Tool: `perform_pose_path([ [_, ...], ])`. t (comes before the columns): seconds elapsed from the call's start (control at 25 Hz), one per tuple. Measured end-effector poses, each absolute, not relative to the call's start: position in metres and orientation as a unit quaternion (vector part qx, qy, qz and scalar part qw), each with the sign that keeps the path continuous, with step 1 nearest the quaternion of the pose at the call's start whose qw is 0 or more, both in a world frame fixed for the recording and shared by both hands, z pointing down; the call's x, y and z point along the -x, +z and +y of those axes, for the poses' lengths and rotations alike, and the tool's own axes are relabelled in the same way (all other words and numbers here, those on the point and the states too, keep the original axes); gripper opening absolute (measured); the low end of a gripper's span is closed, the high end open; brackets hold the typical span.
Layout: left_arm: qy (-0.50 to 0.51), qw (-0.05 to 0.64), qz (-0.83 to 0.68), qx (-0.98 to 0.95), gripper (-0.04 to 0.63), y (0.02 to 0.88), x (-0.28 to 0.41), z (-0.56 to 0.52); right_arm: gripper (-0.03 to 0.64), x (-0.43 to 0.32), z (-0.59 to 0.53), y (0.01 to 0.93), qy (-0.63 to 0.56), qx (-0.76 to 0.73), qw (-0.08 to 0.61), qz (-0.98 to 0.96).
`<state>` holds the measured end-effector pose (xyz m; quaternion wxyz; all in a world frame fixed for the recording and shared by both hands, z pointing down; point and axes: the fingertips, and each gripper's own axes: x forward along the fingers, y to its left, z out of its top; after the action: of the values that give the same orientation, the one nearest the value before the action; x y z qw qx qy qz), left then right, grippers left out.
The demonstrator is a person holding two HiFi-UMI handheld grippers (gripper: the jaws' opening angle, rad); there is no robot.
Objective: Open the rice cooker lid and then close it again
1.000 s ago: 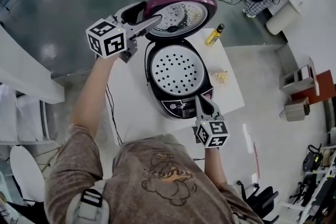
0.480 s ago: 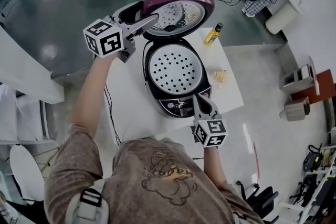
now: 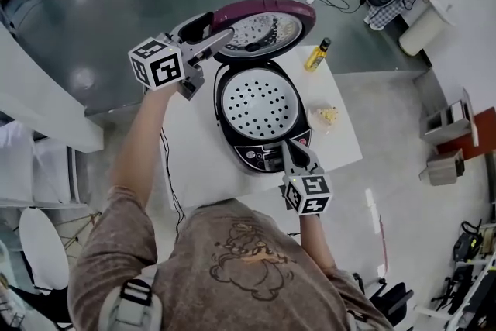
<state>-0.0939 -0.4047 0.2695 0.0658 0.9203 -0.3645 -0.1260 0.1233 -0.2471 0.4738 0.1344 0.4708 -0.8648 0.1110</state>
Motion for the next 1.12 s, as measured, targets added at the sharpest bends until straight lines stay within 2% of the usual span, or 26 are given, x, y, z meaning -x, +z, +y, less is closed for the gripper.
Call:
perform_pose_path([
  [1.12, -0.113, 0.092, -0.352, -0.924, 0.339, 0.290, 0.062, -0.336, 0.005, -0.122, -0.244, 0.470, 0.108, -0.462, 0.126, -0.871],
])
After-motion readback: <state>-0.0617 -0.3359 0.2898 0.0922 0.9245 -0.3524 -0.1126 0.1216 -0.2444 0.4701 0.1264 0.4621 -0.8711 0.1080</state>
